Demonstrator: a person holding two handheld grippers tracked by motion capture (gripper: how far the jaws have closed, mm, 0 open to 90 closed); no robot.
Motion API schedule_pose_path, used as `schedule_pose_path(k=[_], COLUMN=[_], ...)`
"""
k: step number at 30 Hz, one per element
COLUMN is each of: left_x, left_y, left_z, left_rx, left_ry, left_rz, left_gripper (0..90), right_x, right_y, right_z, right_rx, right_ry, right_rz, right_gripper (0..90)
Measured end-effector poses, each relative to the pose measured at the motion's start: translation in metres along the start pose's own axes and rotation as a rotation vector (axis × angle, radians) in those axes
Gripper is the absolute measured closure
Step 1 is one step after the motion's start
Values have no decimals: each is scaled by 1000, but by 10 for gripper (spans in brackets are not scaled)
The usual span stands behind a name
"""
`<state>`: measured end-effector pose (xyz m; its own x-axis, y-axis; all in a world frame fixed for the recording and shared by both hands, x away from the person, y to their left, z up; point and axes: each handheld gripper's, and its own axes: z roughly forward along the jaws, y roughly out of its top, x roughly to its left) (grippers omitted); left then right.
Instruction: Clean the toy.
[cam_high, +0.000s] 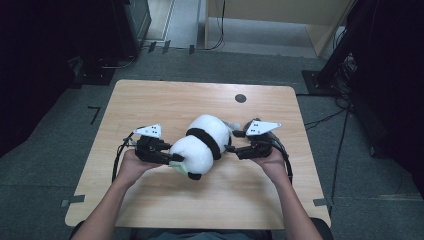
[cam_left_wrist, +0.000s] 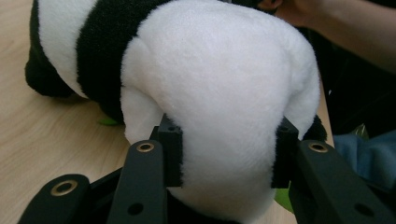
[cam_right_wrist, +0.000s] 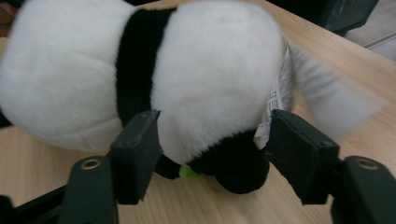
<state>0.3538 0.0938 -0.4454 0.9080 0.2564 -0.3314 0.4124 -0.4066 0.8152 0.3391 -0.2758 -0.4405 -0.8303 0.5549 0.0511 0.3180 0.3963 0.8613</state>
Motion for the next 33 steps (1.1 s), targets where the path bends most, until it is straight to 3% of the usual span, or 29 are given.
schedule_pose_path(k=[5, 8, 11, 14, 18, 20, 23, 27, 30, 33], left_x=[-2, 1, 4, 8, 10, 12, 15, 16, 18, 20], left_y=[3, 3, 2, 2, 4, 5, 6, 7, 8, 8], left_z=[-7, -6, -5, -4, -1, 0, 2, 5, 7, 8], left_rx=[-68, -75, -86, -92, -89, -102, -125, -142, -147, -150], left_ry=[115, 164, 204, 223, 256, 263, 278, 288, 297, 299], left_rz=[8, -11, -45, -67, -65, -71, -88, -113, -128, -138], left_gripper=[604, 598, 592, 589, 583, 581, 581, 576, 571, 570], right_x=[-5, -11, -14, -19, -28, -31, -36, -52, -62, -68], right_y=[-3, -5, -8, -12, -20, -23, -29, -44, -55, -61], right_z=[-4, -10, -13, -17, -23, -28, -36, -45, -45, -41], right_rx=[4, -10, -7, -16, -4, -8, -1, 19, 28, 71], right_ry=[-105, -107, -149, -197, -256, -270, -332, -400, -415, -429], right_rz=[10, 56, 84, 109, 144, 145, 139, 216, 267, 278], right_gripper=[279, 279, 279, 287, 306, 320, 328, 356, 363, 377])
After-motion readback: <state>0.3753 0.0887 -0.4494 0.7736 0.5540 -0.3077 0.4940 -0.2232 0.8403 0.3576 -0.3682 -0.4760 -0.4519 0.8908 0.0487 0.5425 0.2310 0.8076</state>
